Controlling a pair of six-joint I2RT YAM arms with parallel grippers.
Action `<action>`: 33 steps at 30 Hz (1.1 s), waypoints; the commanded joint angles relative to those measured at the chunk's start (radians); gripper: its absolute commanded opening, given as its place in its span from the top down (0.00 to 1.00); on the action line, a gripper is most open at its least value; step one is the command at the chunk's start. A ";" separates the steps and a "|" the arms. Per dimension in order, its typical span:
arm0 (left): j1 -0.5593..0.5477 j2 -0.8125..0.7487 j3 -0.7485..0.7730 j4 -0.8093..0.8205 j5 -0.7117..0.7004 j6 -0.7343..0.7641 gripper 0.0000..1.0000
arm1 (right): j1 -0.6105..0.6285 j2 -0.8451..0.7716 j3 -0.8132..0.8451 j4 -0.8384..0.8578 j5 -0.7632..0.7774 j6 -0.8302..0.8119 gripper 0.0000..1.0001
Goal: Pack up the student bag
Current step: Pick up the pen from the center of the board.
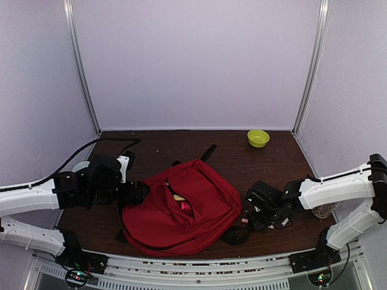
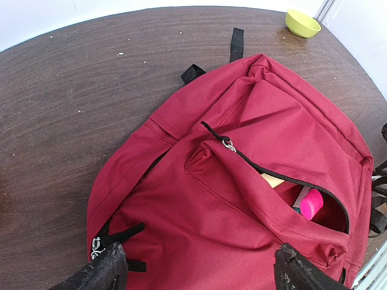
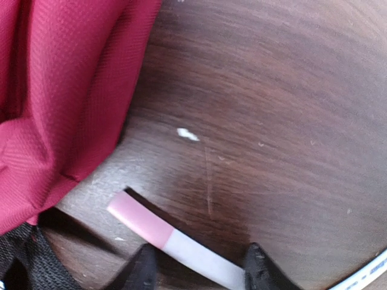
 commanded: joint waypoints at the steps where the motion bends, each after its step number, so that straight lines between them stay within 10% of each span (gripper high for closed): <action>1: 0.008 -0.011 -0.007 0.016 -0.002 -0.006 0.14 | 0.011 0.040 0.020 -0.031 0.020 0.019 0.56; 11: 0.008 -0.016 -0.008 0.021 0.008 -0.003 0.14 | 0.015 0.032 0.021 -0.052 0.034 0.032 0.90; 33: 0.008 -0.036 0.057 0.147 0.294 0.066 0.03 | 0.094 -0.208 0.153 -0.009 0.082 -0.108 1.00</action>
